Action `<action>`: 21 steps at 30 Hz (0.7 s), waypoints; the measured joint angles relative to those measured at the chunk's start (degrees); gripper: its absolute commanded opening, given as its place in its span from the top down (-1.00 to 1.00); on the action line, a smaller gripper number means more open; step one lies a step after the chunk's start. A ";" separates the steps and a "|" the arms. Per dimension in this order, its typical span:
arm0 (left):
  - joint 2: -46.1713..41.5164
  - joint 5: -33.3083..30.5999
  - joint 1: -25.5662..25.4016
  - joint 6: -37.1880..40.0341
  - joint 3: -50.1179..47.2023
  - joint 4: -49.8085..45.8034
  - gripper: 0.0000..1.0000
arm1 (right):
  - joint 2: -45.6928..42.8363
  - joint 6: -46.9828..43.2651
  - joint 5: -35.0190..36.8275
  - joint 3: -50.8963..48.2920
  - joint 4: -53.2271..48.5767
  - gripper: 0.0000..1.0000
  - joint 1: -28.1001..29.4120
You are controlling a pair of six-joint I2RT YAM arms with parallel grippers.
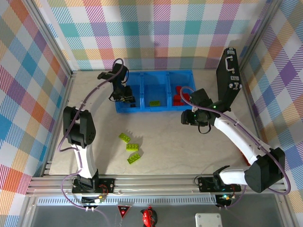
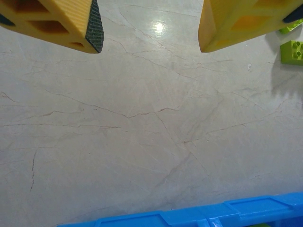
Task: Sort the legos into containers by color
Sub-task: Place the lego in the container.
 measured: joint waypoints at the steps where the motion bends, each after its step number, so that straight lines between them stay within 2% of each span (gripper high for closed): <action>1: 1.38 0.96 0.33 0.02 1.09 0.15 0.47 | -0.24 0.00 0.07 0.00 -0.13 -0.14 0.00; 8: 10.27 4.11 0.81 -0.07 8.50 0.94 0.47 | -1.51 0.02 0.24 -0.02 -1.22 -0.14 0.00; 21: 19.93 6.80 1.46 -0.13 18.53 1.66 0.47 | -2.25 0.02 1.05 -0.02 -2.45 -0.14 0.00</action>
